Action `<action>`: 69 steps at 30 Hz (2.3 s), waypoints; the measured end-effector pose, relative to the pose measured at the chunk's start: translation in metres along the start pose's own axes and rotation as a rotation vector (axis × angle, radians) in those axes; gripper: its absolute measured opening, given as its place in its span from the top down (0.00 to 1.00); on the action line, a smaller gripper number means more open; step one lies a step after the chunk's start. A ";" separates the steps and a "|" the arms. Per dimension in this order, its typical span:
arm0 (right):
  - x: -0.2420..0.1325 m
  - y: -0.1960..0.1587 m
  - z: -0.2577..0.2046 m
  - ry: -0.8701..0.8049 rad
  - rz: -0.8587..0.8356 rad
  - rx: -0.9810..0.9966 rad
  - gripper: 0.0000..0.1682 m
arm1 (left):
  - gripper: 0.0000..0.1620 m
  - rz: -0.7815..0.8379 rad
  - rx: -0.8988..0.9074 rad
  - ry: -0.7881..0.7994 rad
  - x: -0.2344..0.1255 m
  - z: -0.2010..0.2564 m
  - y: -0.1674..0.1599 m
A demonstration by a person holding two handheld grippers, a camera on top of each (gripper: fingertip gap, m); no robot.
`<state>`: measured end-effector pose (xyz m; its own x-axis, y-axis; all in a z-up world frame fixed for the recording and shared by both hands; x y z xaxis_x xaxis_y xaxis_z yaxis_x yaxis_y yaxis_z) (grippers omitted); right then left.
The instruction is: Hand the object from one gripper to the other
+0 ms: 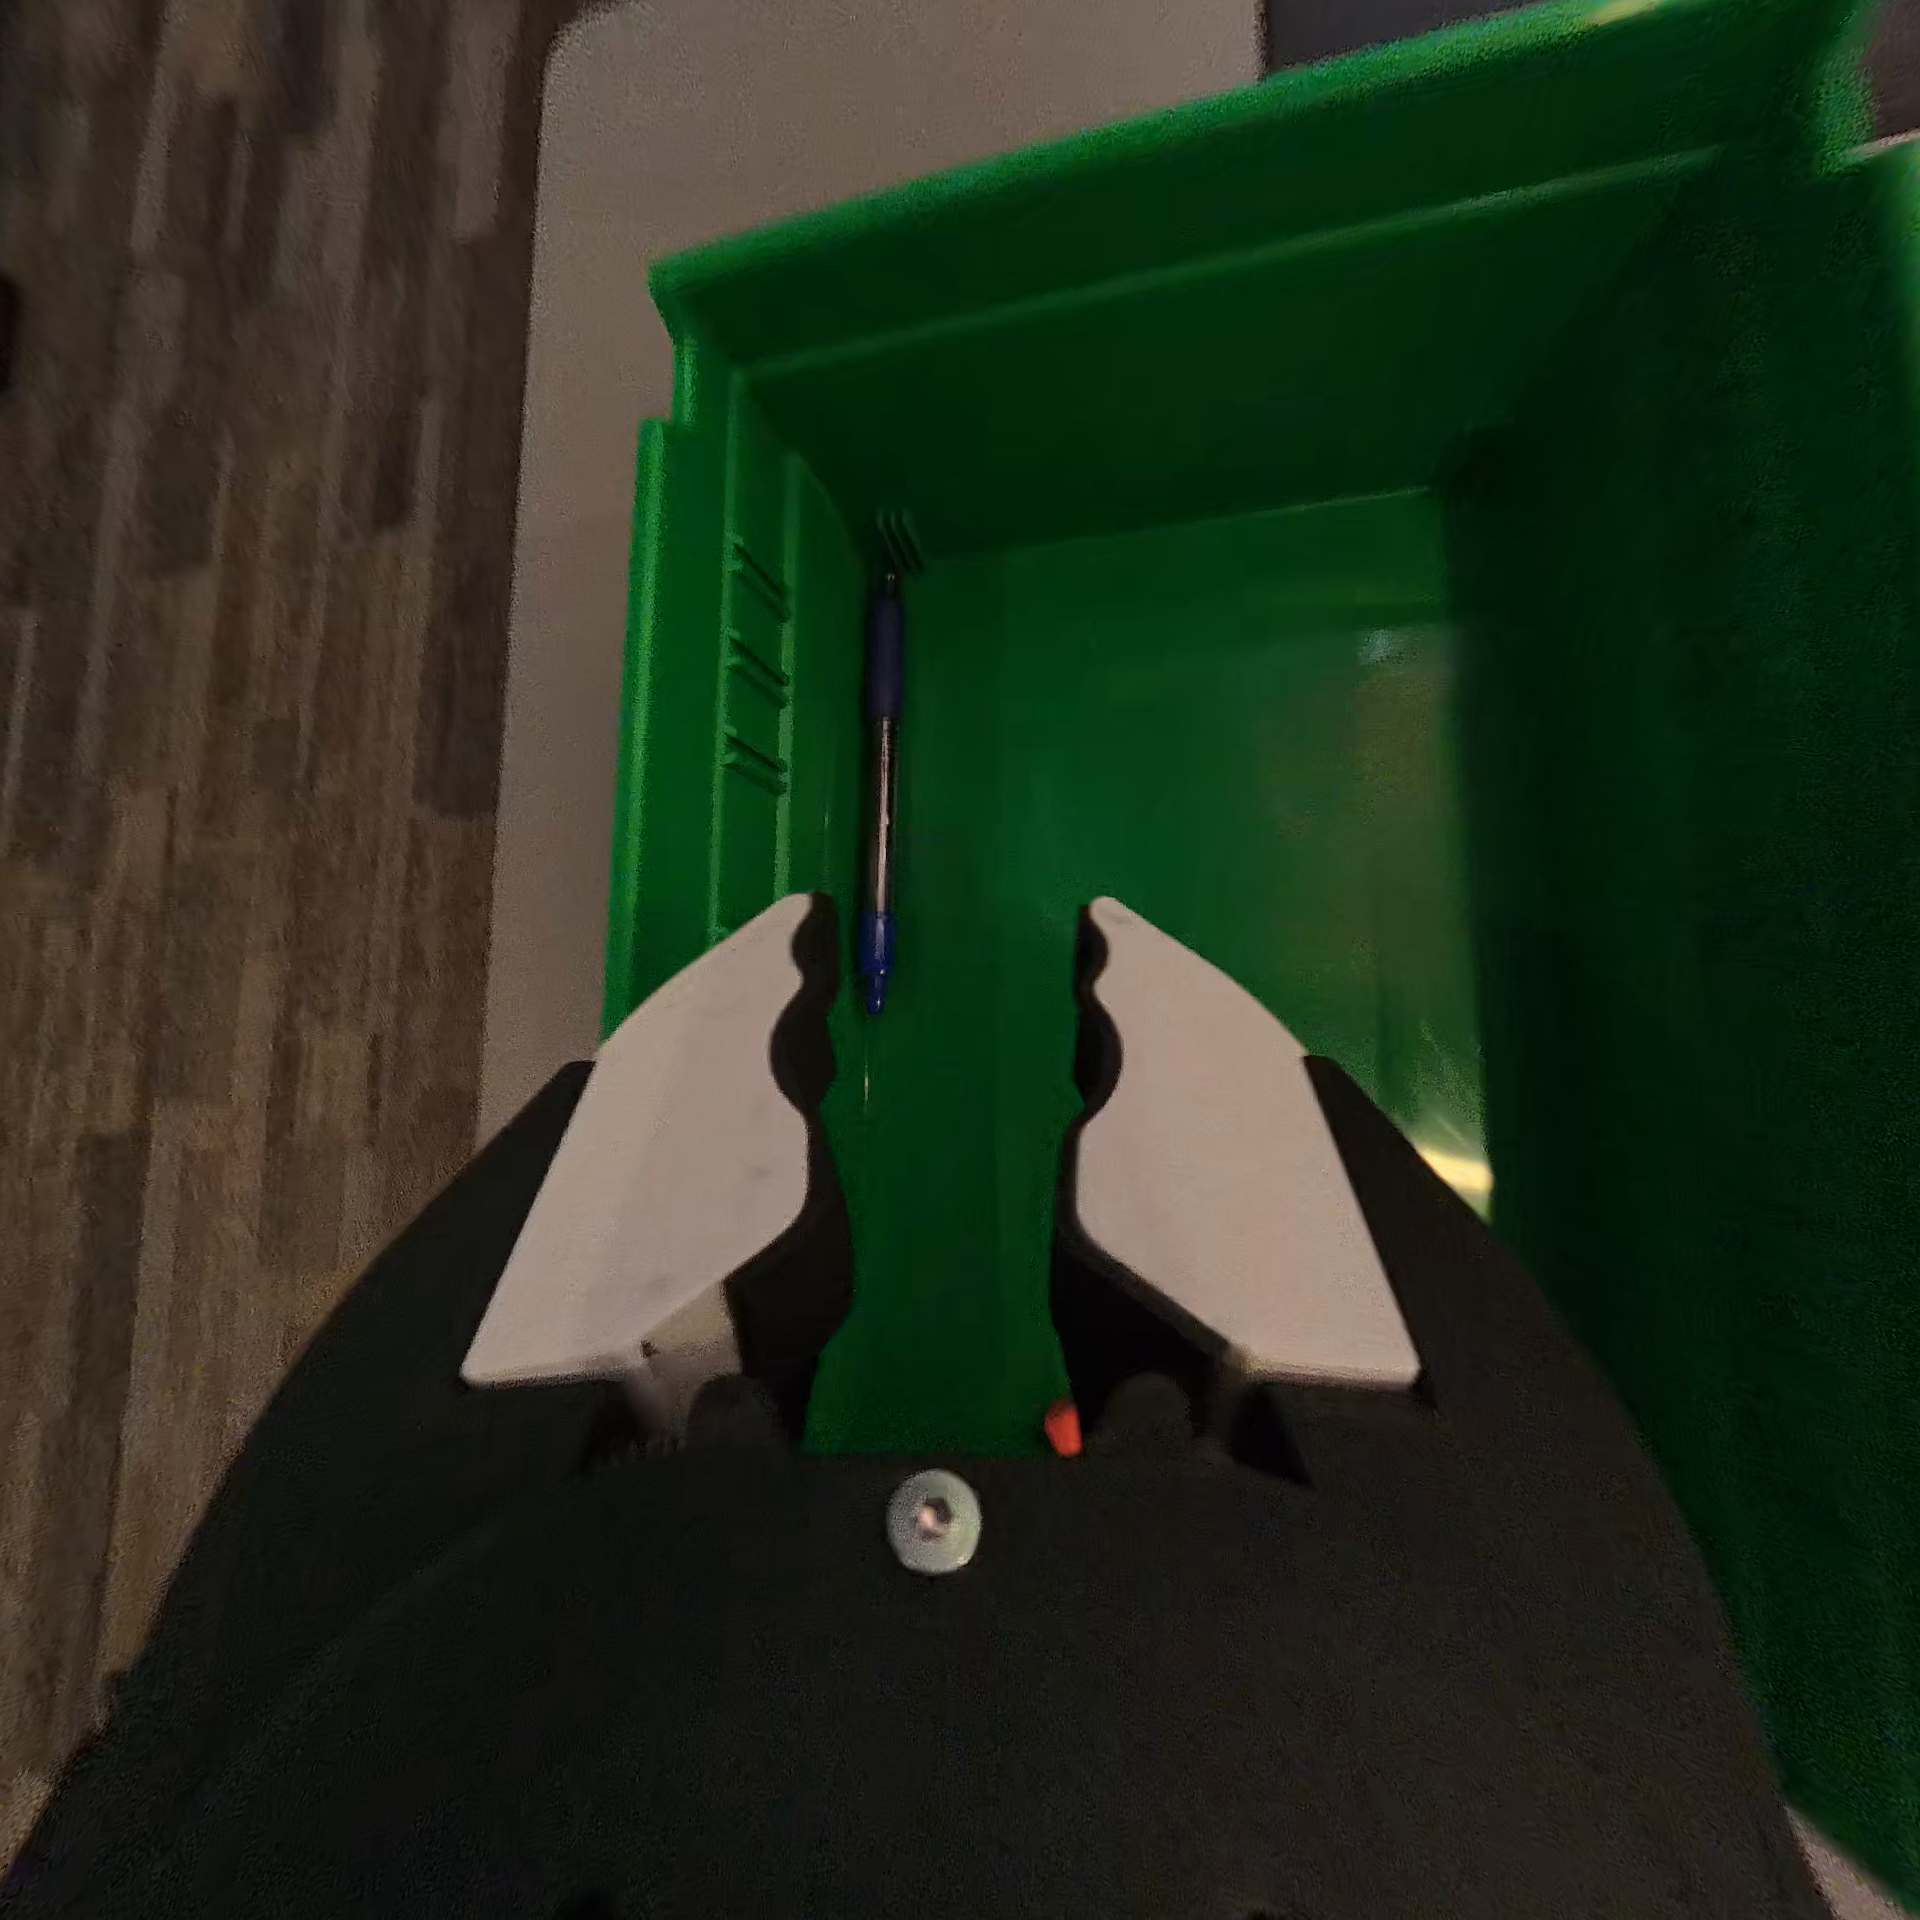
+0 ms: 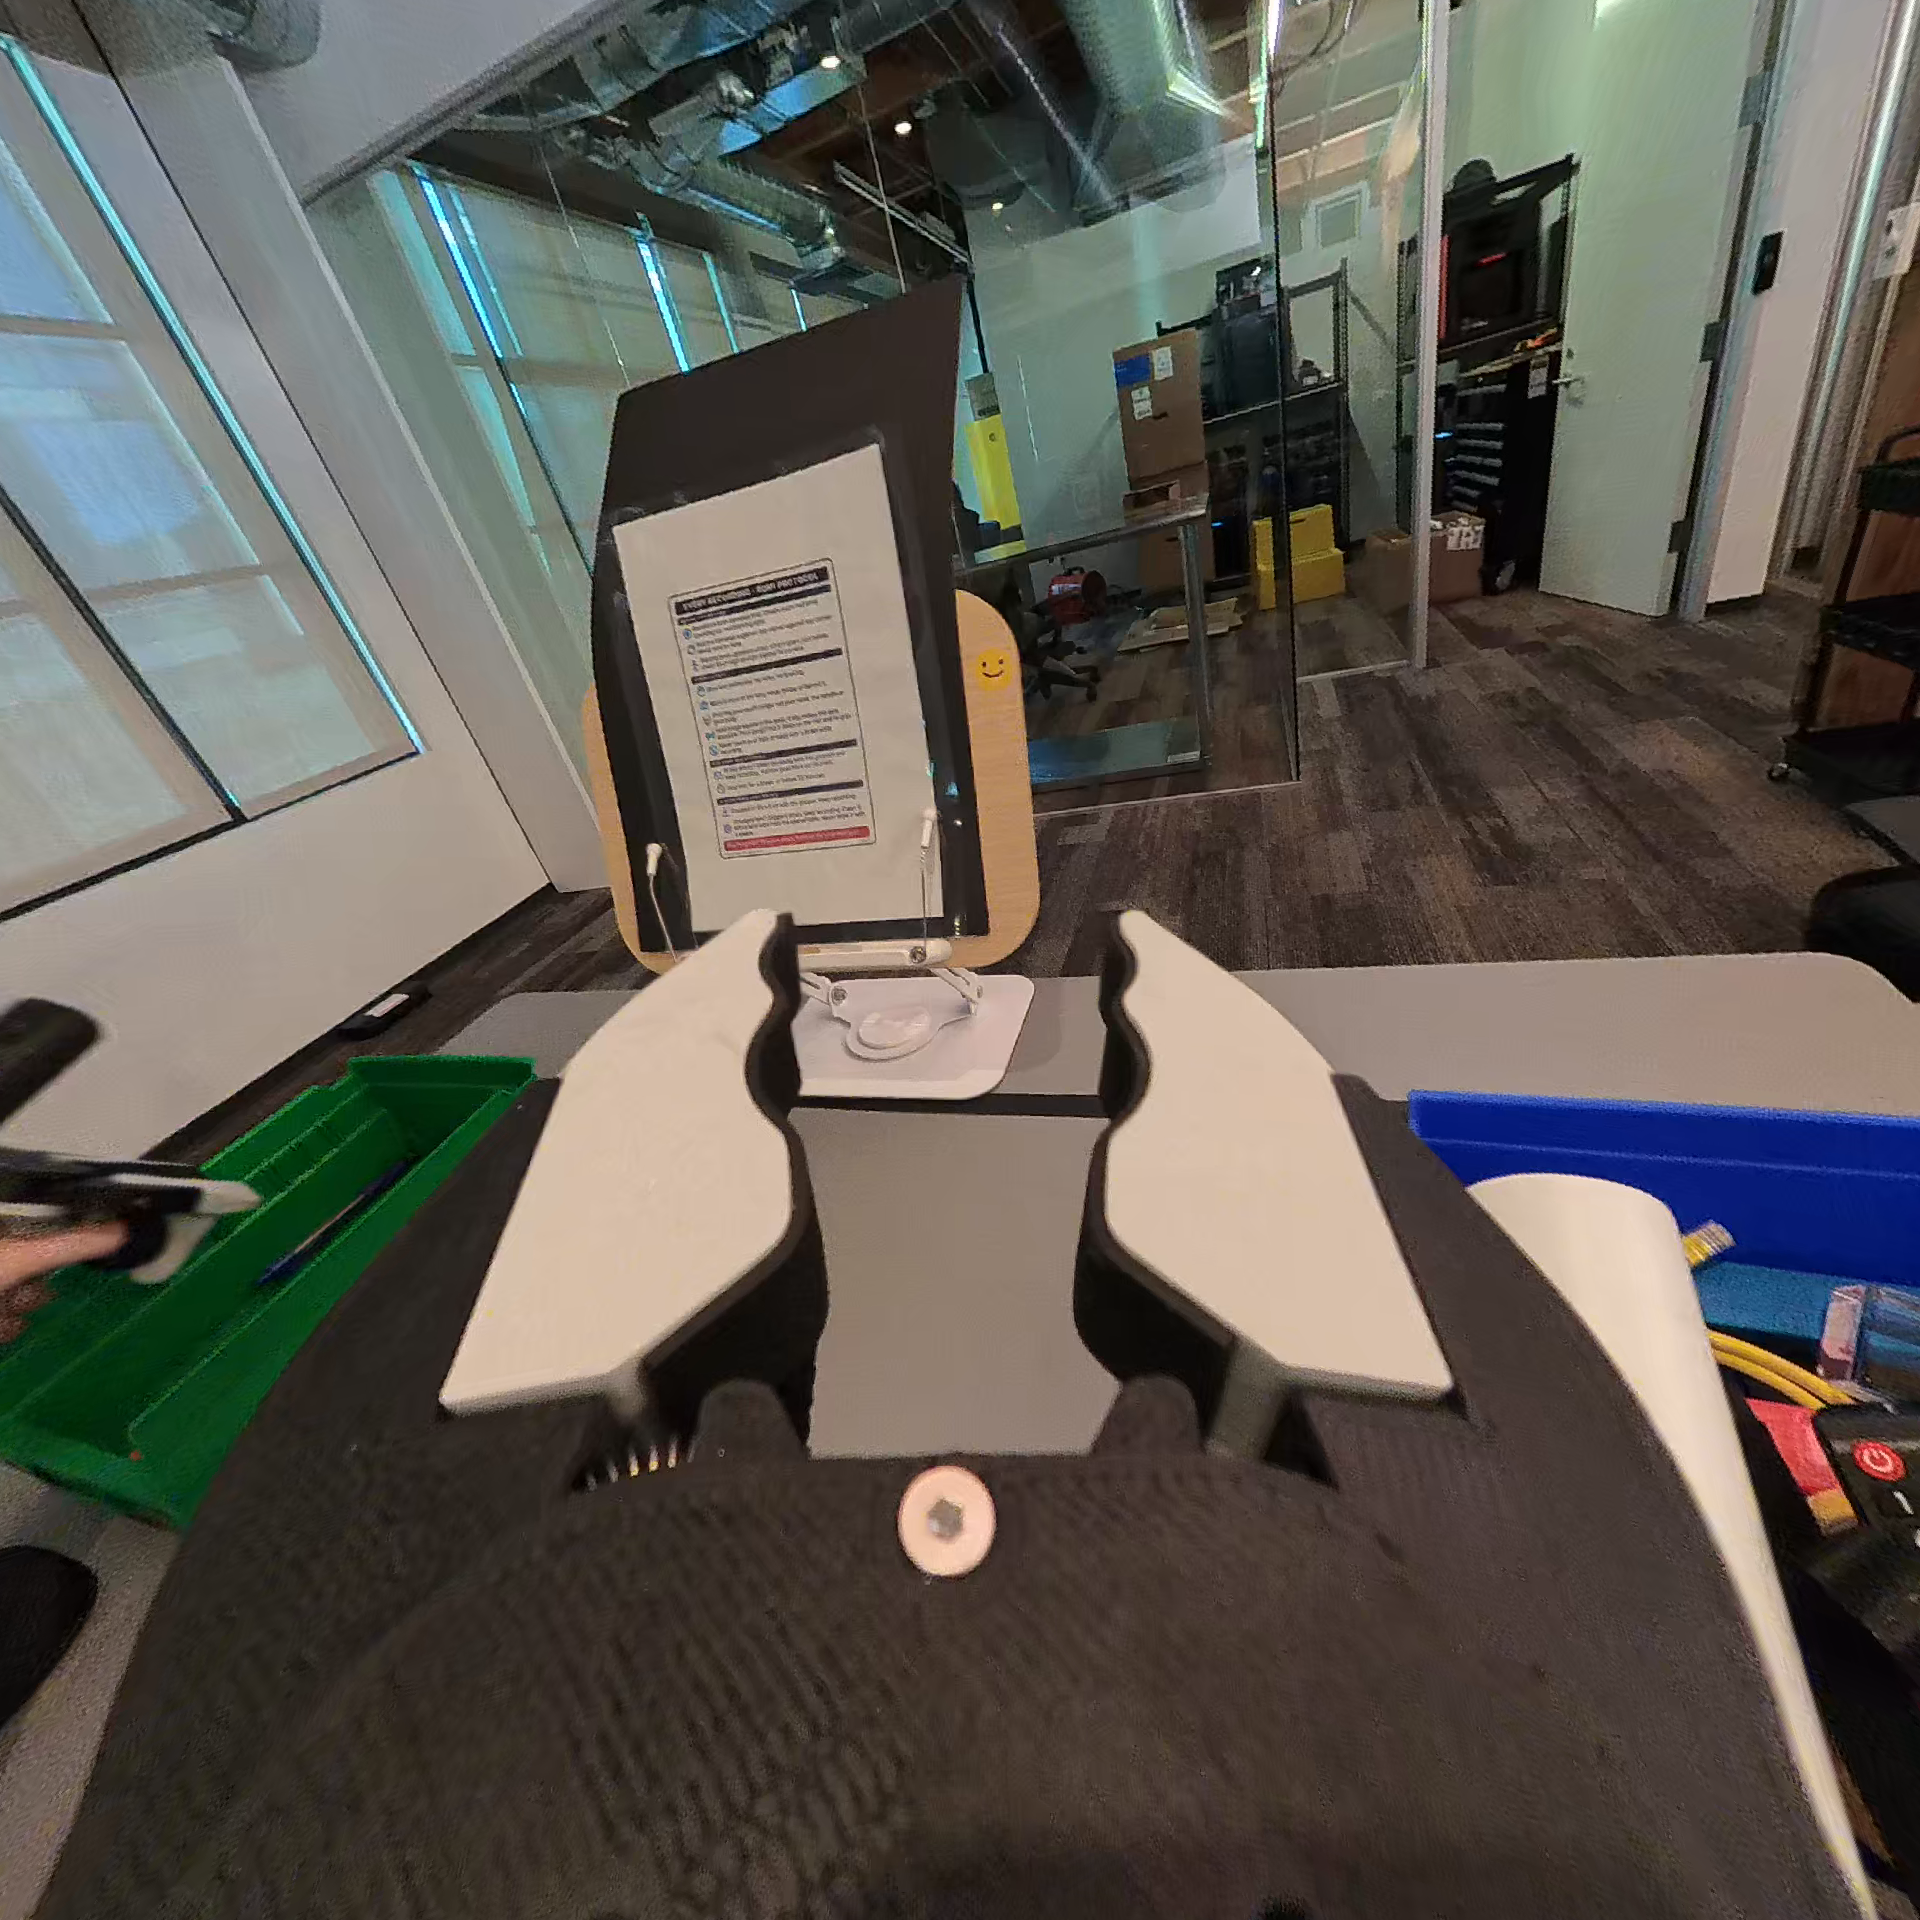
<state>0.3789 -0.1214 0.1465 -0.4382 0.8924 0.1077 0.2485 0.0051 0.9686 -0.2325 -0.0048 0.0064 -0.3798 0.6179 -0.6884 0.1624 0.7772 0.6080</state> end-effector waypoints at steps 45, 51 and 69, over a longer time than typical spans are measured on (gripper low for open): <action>0.003 0.001 0.000 0.084 0.053 0.039 0.67 | 0.78 -0.236 -0.288 -0.014 0.078 -0.015 -0.018; 0.001 0.002 0.000 0.086 0.063 0.042 0.67 | 0.77 -0.325 -0.283 0.028 0.085 -0.003 -0.020; 0.007 0.001 -0.007 0.103 0.038 0.022 0.67 | 0.90 -0.318 -0.212 -0.064 0.070 -0.005 -0.029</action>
<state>0.3702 -0.1178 0.1497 -0.5148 0.8408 0.1675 0.2850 -0.0165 0.9584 -0.2682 0.0155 -0.0575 -0.3223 0.3615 -0.8749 -0.1487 0.8934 0.4239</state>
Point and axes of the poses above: each gripper's, where its closed fingertips meet, x out along the fingers, y out of its top, z = x × y across the jaws, the point moved 10 cm from there along -x, back along the fingers, and after that the axes turned 10 degrees about y, right-handed, at the moved point
